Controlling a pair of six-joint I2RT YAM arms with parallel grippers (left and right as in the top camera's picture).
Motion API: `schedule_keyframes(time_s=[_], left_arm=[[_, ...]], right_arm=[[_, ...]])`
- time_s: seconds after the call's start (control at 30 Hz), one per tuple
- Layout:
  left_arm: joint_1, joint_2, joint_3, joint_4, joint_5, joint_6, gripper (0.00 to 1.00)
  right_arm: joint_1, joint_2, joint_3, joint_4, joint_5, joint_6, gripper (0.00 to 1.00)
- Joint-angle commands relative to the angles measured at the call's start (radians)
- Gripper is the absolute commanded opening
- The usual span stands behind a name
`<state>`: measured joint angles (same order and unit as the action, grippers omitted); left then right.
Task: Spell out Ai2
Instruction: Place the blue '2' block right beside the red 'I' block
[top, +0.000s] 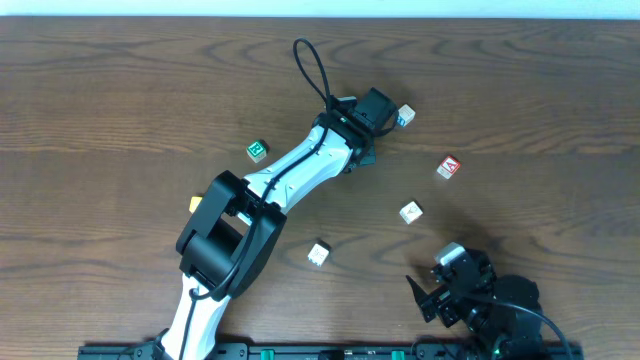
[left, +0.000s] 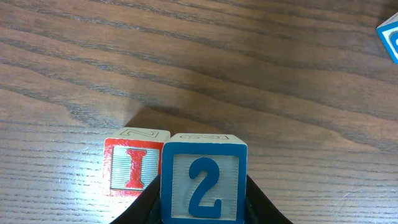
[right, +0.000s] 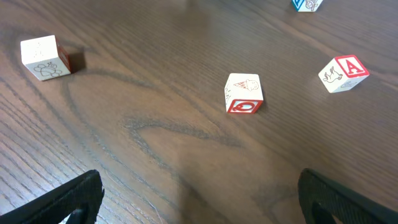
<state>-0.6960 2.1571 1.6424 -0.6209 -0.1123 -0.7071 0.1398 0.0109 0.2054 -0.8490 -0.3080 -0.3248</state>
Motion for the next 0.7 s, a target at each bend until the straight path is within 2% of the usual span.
schedule_keyframes(time_s=[0.0, 0.23, 0.67], left_arm=[[0.002, 0.018, 0.022, 0.001, -0.026, -0.011, 0.28], [0.002, 0.018, 0.022, 0.001, -0.026, -0.011, 0.33], [0.002, 0.018, 0.022, 0.001, -0.026, -0.011, 0.34]], right_arm=[[-0.009, -0.005, -0.012, -0.005, -0.014, 0.010, 0.99], [-0.009, -0.005, -0.012, -0.005, -0.014, 0.010, 0.99], [-0.009, -0.005, -0.012, -0.005, -0.014, 0.011, 0.99]])
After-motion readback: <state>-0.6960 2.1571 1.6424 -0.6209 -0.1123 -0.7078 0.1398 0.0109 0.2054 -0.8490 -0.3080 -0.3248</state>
